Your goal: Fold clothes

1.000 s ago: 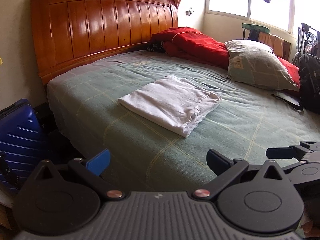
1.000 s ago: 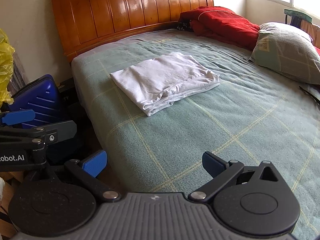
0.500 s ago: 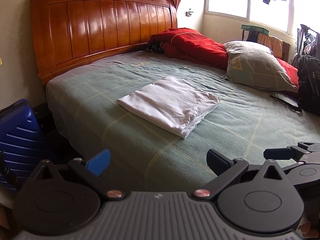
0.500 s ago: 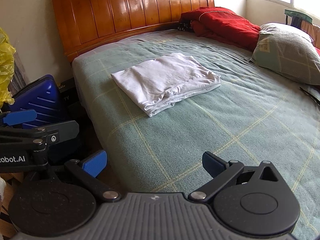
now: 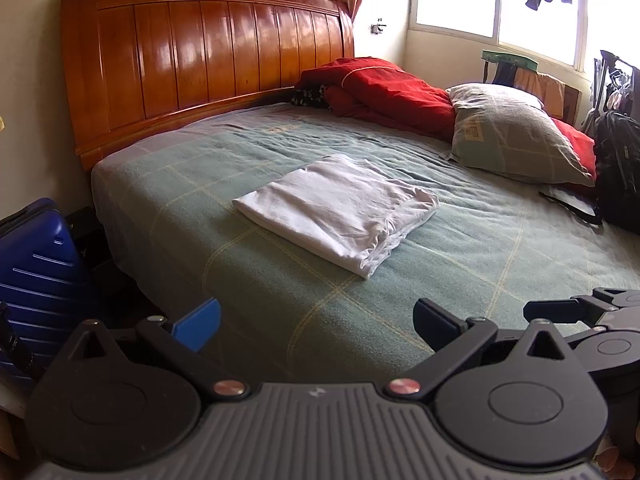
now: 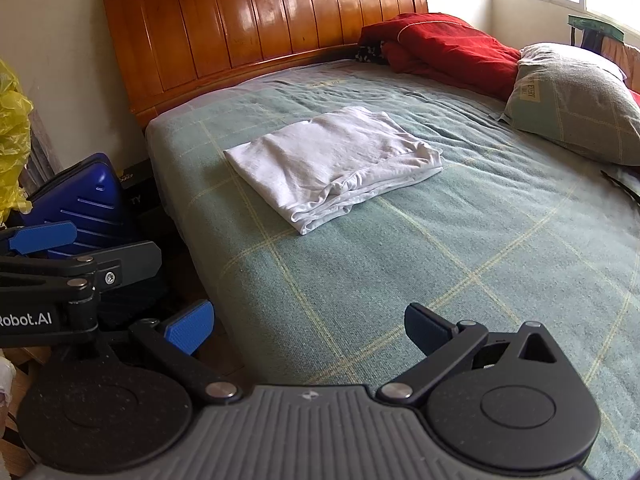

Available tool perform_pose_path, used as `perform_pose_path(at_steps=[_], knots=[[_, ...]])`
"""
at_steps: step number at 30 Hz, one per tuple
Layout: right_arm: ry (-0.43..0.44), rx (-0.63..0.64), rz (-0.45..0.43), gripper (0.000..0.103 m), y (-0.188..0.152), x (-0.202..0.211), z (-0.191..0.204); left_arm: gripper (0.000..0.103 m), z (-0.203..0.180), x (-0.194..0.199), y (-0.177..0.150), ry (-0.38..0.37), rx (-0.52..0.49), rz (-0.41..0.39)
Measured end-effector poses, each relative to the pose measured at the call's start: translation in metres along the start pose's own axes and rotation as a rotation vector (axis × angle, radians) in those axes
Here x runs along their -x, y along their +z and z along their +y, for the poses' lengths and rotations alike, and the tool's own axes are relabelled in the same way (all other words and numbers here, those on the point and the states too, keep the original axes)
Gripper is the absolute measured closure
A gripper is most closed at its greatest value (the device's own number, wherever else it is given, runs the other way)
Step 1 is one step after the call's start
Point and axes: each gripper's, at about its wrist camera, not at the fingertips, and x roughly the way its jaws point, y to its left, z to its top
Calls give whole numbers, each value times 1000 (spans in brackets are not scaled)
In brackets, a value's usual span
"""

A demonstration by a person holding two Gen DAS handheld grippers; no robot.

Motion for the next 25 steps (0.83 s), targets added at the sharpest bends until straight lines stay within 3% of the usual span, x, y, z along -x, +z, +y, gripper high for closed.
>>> perform_pose_path(at_steps=[25], knots=[[6, -2, 3, 0, -2, 0, 2, 1, -2, 0, -2, -4, 2, 6]])
